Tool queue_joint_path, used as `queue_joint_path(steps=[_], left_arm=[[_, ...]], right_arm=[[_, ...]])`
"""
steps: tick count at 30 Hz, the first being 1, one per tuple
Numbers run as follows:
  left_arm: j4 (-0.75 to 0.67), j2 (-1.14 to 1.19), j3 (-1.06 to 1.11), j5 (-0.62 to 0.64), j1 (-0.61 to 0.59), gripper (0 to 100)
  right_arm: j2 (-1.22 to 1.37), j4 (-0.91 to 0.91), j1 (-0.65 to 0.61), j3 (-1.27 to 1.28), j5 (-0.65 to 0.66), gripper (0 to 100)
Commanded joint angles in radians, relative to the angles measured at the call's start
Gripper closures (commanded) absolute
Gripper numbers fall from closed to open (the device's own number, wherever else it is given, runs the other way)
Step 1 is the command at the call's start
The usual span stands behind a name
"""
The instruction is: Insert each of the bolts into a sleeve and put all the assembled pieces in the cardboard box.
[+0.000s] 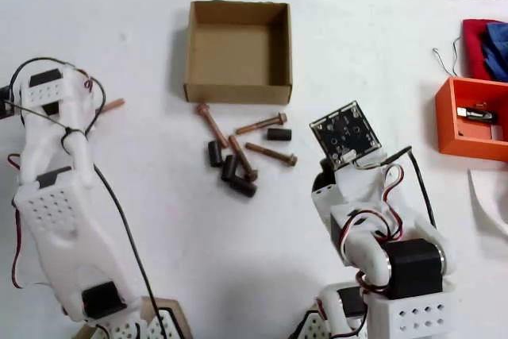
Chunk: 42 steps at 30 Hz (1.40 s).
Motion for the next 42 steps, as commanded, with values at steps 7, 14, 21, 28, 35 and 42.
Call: queue_joint_path(steps=[7,14,21,28,35,42], left_arm=[[-0.015,-0.021,-0.027,-0.252,-0.029,97],[0.342,-0.216,-0.025,-0.913,0.089,97],[0.646,-0.264,-0.018,-1.565,0.222,97],[0.674,-0.210,-0.018,-1.616,0.364,97],[0.595,-0.265,-0.013,-1.611,0.460,98],[0.394,-0.525,0.288,-1.516,0.488,98]], right_arm=[[-0.019,-0.002,0.005,-0.006,-0.003,97.8],[-0.021,-0.041,0.005,-0.009,-0.002,97.8],[-0.015,-0.134,0.013,-0.002,-0.005,97.8],[-0.018,-0.386,0.015,0.160,-0.020,97.8],[-0.019,-0.542,0.021,0.301,-0.175,97.8],[-0.021,-0.598,0.021,0.361,-0.173,97.8]])
